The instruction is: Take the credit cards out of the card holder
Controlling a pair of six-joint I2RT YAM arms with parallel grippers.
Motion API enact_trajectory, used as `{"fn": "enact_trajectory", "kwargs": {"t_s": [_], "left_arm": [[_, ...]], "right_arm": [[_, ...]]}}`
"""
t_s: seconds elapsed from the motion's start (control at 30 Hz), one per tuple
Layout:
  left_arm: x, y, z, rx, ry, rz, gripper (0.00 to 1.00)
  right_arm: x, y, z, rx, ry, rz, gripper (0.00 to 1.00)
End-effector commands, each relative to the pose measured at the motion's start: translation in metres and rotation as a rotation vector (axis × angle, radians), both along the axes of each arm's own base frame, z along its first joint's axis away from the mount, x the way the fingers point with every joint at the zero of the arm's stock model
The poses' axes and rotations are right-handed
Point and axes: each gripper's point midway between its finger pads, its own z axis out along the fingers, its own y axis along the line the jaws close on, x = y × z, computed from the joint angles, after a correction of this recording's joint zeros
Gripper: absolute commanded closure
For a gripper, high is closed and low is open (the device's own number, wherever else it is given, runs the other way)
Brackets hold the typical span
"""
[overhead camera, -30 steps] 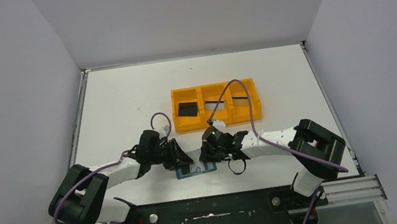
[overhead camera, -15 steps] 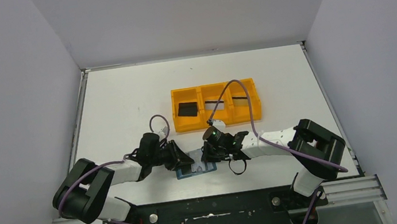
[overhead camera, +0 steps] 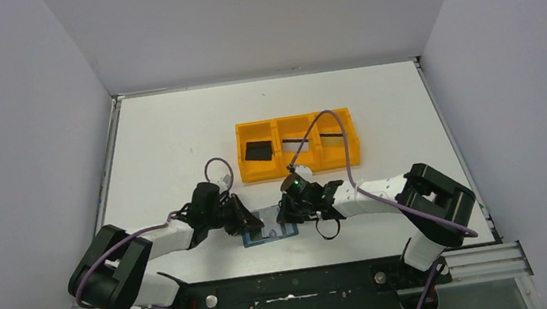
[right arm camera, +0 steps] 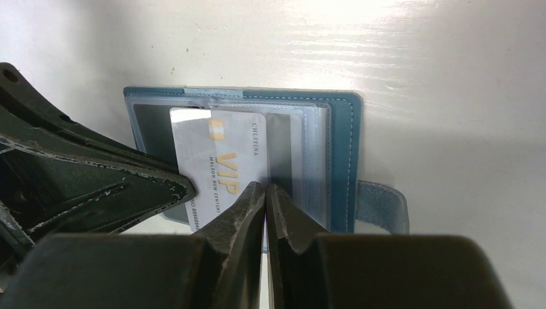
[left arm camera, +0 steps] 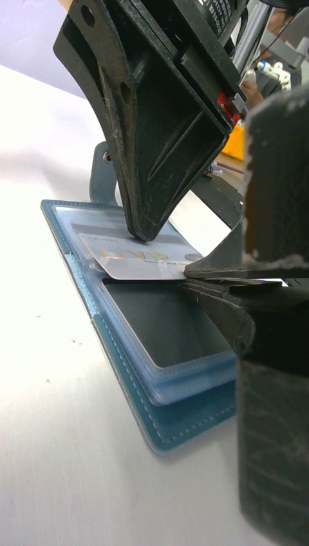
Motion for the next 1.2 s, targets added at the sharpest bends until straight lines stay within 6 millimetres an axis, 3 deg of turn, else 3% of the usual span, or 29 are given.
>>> {"fn": "enact_trajectory", "kwargs": {"t_s": [0.0, 0.27, 0.47, 0.7, 0.9, 1.0, 1.17], "left_arm": [[0.007, 0.02, -0.002, 0.114, -0.036, 0.007, 1.0], [0.01, 0.033, 0.015, 0.122, -0.08, 0.002, 1.0], [0.013, 0.035, 0.038, 0.111, -0.132, -0.003, 1.0], [0.02, 0.036, 0.063, 0.094, -0.191, 0.012, 1.0], [0.026, 0.036, 0.084, 0.063, -0.256, 0.041, 1.0], [0.029, 0.034, 0.096, 0.029, -0.291, 0.059, 1.0], [0.031, 0.031, 0.112, -0.045, -0.335, 0.098, 1.0]], "right_arm": [[-0.01, -0.026, -0.031, -0.106, 0.062, -0.03, 0.94], [-0.01, -0.026, -0.03, -0.103, 0.06, -0.028, 0.94], [-0.004, -0.018, -0.016, -0.054, 0.02, -0.021, 0.93], [0.012, 0.004, 0.036, 0.085, -0.112, 0.013, 0.83], [0.025, 0.007, 0.091, 0.176, -0.252, 0.017, 0.64], [0.028, 0.002, 0.108, 0.198, -0.299, -0.002, 0.53], [0.035, -0.011, 0.121, 0.224, -0.36, -0.065, 0.49]]}}
